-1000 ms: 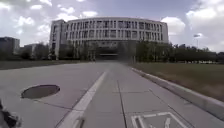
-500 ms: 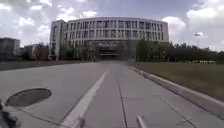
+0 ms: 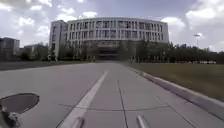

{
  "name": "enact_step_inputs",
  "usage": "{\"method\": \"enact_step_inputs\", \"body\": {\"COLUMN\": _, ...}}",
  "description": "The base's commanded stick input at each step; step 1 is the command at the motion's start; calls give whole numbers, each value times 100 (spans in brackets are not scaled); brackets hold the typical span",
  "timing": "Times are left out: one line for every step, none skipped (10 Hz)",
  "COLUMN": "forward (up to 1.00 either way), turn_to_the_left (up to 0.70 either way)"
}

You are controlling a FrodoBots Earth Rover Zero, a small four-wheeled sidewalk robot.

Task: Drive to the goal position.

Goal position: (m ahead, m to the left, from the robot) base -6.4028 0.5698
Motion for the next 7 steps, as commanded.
{"method": "enact_step_inputs", "body": {"forward": 70, "turn_to_the_left": 0}}
{"method": "enact_step_inputs", "body": {"forward": 70, "turn_to_the_left": 0}}
{"method": "enact_step_inputs", "body": {"forward": 70, "turn_to_the_left": -12}}
{"method": "enact_step_inputs", "body": {"forward": 70, "turn_to_the_left": -26}}
{"method": "enact_step_inputs", "body": {"forward": 70, "turn_to_the_left": 0}}
{"method": "enact_step_inputs", "body": {"forward": 70, "turn_to_the_left": 0}}
{"method": "enact_step_inputs", "body": {"forward": 70, "turn_to_the_left": 0}}
